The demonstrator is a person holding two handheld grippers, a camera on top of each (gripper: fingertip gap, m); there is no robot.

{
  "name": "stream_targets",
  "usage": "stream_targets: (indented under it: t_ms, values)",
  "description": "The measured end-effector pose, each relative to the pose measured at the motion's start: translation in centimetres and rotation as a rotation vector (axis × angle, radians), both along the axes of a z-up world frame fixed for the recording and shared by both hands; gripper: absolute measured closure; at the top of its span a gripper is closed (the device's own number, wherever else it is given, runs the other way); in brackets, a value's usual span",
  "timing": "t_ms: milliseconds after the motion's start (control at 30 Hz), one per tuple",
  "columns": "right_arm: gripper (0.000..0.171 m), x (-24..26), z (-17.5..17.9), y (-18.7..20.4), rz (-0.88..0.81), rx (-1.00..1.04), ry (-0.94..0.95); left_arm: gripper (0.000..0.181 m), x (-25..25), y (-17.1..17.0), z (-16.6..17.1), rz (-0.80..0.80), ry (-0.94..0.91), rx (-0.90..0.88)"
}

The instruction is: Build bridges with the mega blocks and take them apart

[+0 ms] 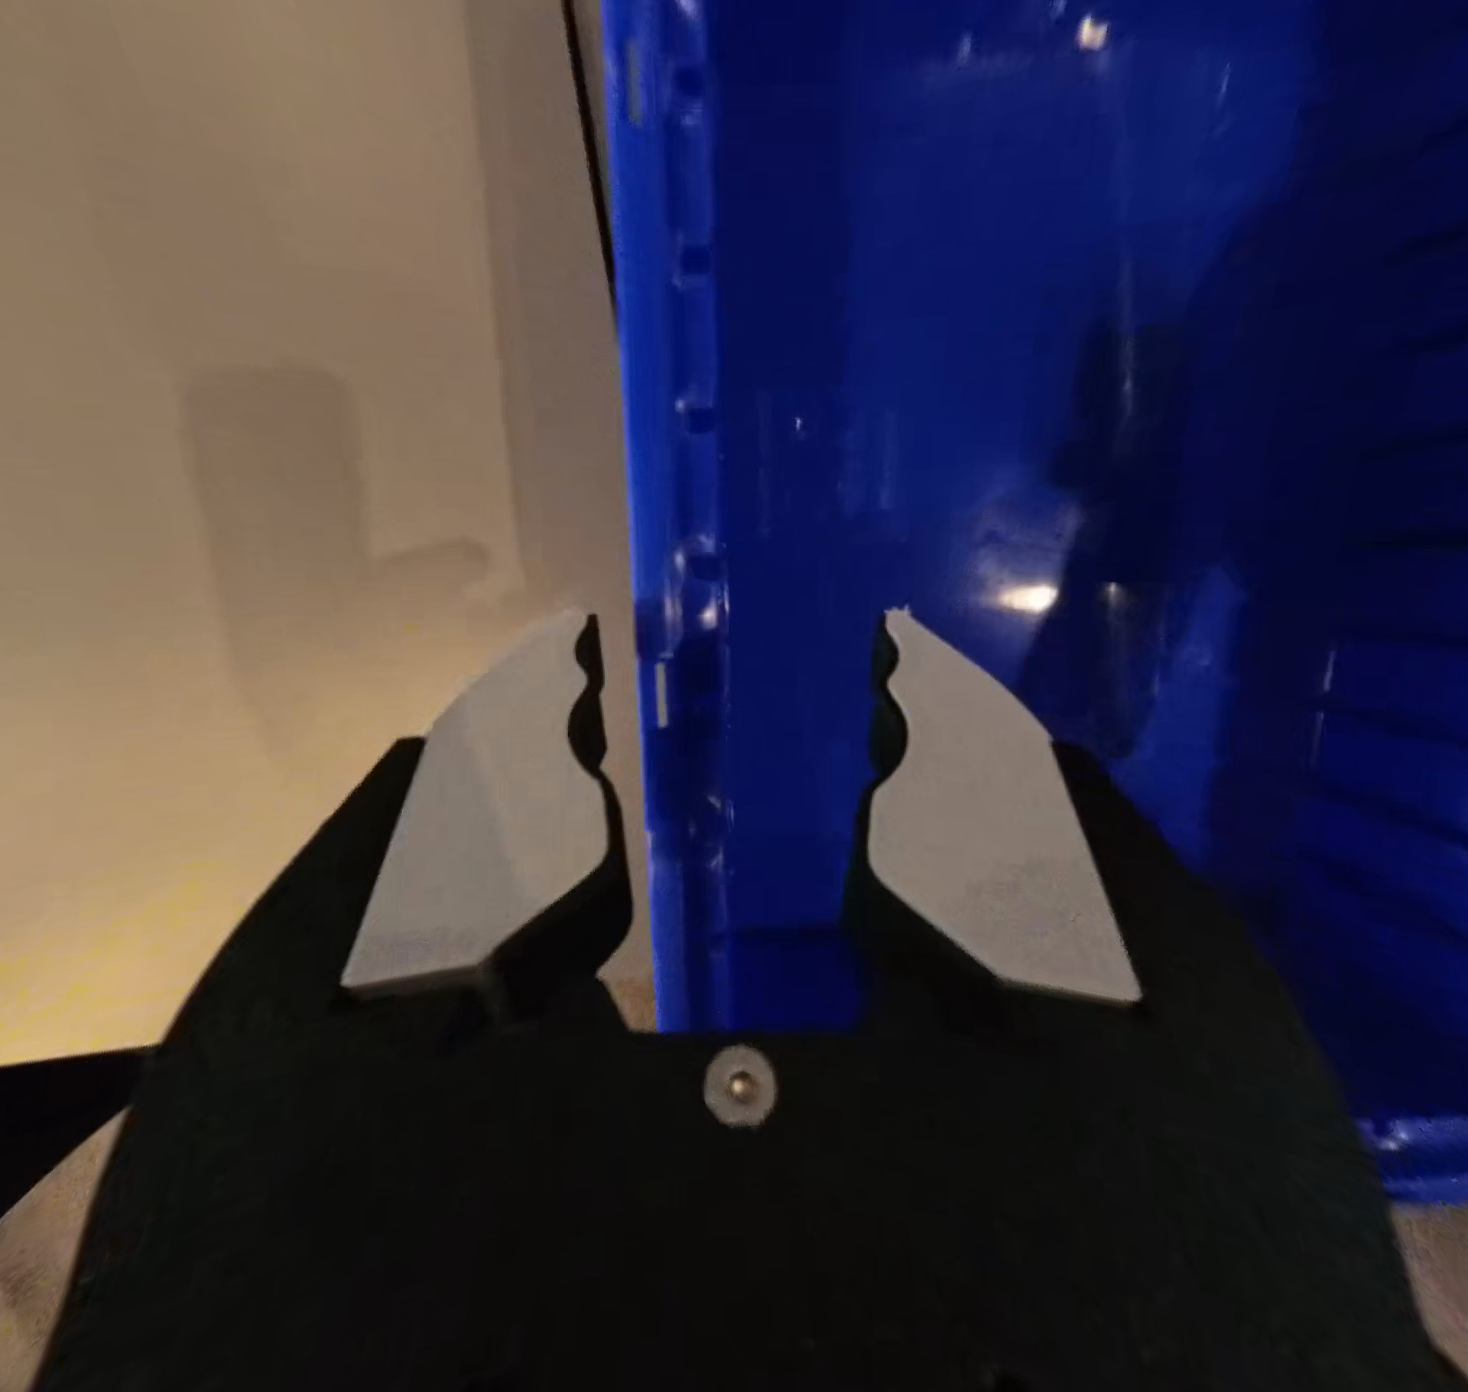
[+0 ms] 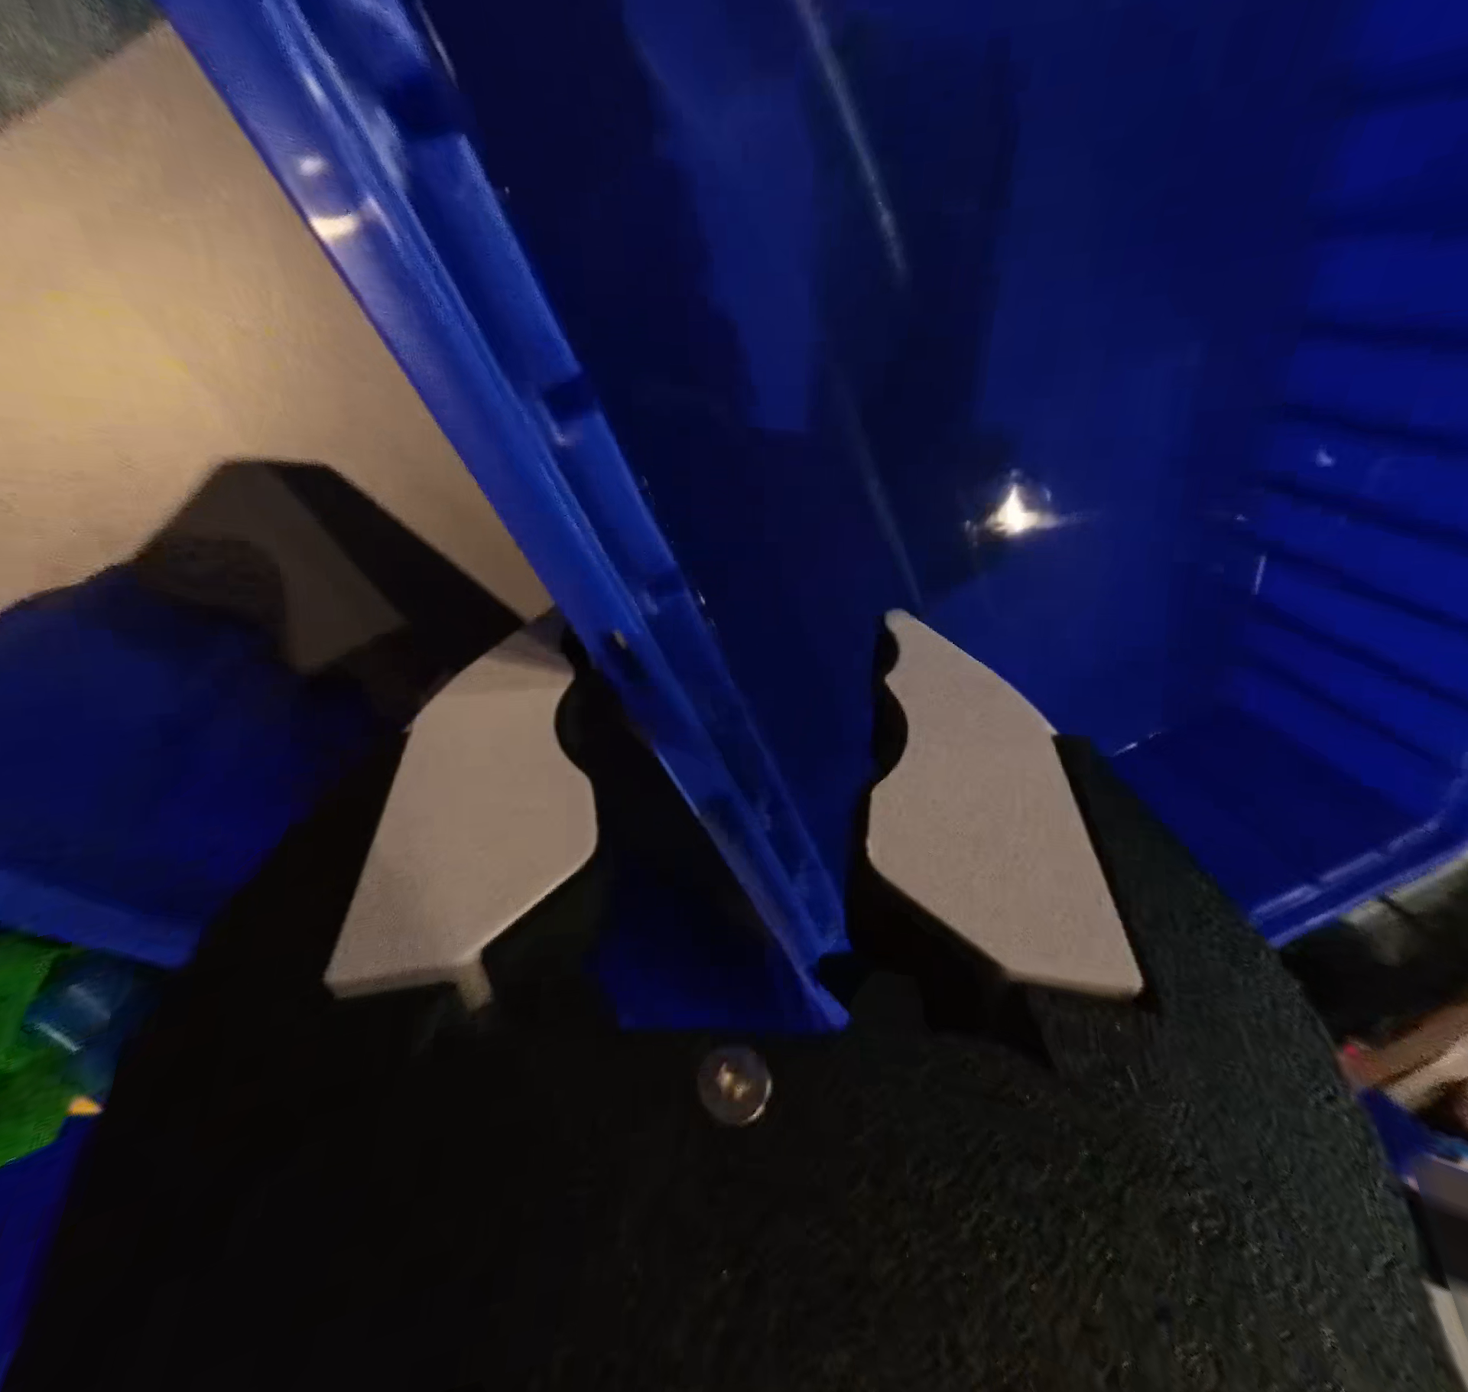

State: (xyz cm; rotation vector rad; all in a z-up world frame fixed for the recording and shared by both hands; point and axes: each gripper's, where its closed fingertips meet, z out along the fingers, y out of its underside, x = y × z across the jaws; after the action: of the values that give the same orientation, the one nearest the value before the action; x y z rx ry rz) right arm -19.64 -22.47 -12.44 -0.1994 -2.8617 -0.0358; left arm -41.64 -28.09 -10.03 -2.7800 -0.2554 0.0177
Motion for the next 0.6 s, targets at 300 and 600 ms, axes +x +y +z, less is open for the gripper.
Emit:
stream_targets:
  t_ms: [300,600]
  values:
    - [0.152,0.9,-1.1,0.2,0.194,0.155,0.019,0.154,-1.4,-1.6,-2.0,-0.013,0.183,-0.387]
    - [0.151,2.3,5.7,1.8,0.121,0.025,0.130,0.162,1.0,-1.1,5.4,0.048,0.055,-0.294]
